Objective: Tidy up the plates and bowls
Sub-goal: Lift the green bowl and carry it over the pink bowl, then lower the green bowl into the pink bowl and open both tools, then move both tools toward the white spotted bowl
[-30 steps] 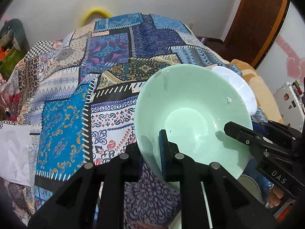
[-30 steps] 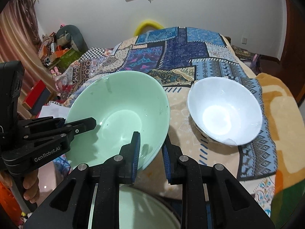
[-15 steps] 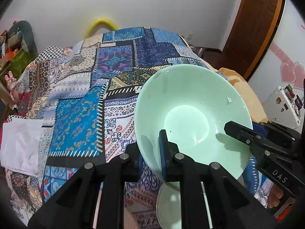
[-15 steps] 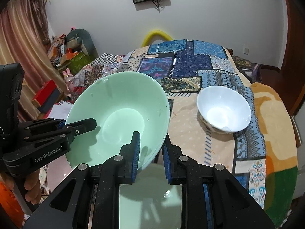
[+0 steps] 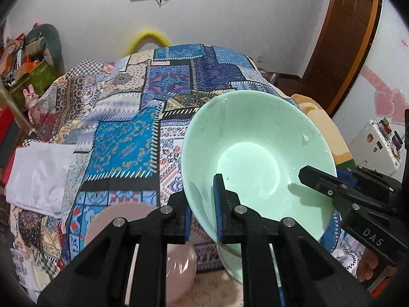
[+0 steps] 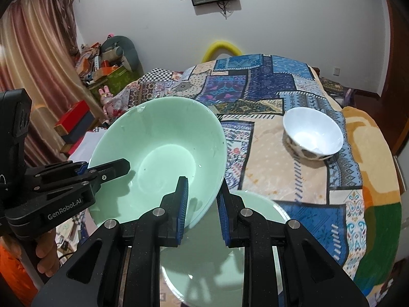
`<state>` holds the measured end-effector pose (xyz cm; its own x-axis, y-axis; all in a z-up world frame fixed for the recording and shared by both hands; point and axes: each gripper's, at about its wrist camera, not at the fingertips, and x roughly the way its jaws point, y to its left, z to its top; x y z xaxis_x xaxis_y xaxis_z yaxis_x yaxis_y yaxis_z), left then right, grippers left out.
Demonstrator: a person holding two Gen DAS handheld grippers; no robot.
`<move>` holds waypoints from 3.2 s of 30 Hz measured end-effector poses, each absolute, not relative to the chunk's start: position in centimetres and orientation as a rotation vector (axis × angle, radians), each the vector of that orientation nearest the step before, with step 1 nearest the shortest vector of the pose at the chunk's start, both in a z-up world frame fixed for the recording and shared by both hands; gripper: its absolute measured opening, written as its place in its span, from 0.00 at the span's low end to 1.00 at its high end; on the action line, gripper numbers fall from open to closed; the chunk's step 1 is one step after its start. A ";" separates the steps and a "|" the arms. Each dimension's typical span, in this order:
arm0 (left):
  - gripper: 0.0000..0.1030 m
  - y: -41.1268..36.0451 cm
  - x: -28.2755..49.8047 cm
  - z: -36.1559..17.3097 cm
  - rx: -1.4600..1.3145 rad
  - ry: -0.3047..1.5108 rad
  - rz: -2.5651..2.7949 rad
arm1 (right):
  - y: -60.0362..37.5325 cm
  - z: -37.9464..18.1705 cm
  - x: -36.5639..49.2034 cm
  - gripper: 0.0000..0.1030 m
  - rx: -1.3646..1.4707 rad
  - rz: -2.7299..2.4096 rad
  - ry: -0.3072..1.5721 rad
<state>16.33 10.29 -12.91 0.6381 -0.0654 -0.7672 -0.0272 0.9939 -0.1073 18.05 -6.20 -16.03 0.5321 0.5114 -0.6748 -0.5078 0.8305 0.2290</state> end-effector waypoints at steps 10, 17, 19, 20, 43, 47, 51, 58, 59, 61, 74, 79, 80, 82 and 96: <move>0.14 12.7 12.2 -13.7 -0.147 0.881 0.017 | -3.1 -17.3 15.7 0.20 -0.015 0.656 0.831; 0.14 15.2 10.1 -14.8 -0.175 0.898 0.054 | -0.7 -18.3 14.8 0.20 -0.027 0.692 0.857; 0.14 16.1 9.6 -15.2 -0.183 0.904 0.065 | 0.1 -18.7 14.6 0.20 -0.030 0.702 0.867; 0.14 16.4 9.4 -15.4 -0.187 0.906 0.070 | 0.4 -19.0 14.5 0.20 -0.031 0.707 0.873; 0.14 22.3 7.5 -21.3 -0.263 1.020 0.144 | 5.2 -23.2 14.1 0.20 -0.091 0.746 0.990; 0.14 22.4 7.7 -21.6 -0.256 1.028 0.146 | 5.5 -23.6 14.1 0.20 -0.100 0.744 1.001; 0.14 22.6 8.0 -22.1 -0.257 1.040 0.149 | 5.6 -24.1 14.4 0.20 -0.106 0.740 1.016; 0.14 22.6 8.6 -22.6 -0.259 1.055 0.144 | 5.0 -23.6 14.7 0.22 -0.087 0.757 1.024; 0.14 22.6 8.7 -22.7 -0.252 1.056 0.147 | 5.0 -23.5 14.6 0.22 -0.089 0.756 1.023; 0.14 22.3 8.8 -22.8 -0.224 1.057 0.156 | 4.7 -23.4 14.5 0.23 -0.117 0.730 1.007; 0.15 20.5 9.1 -22.0 -0.101 1.059 0.202 | 2.1 -22.1 14.5 0.23 -0.105 0.754 0.964; 0.28 20.6 9.0 -20.8 -0.083 1.046 0.236 | 0.5 -20.9 14.7 0.26 -0.095 0.752 0.937; 0.30 20.6 9.0 -20.3 -0.084 1.032 0.238 | 0.1 -20.7 14.7 0.28 -0.092 0.746 0.929; 0.35 20.4 8.8 -19.4 -0.087 1.007 0.231 | -0.8 -20.0 14.9 0.31 -0.088 0.734 0.907; 0.85 15.4 10.2 -13.2 -0.118 0.820 0.193 | -9.1 -15.4 18.5 0.61 -0.033 0.599 0.763</move>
<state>10.21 15.42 -13.19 0.6657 0.1256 -0.7356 -0.2163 0.9759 -0.0292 18.49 -9.13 -15.37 0.5656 0.4972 -0.6580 -0.5207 0.8340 0.1826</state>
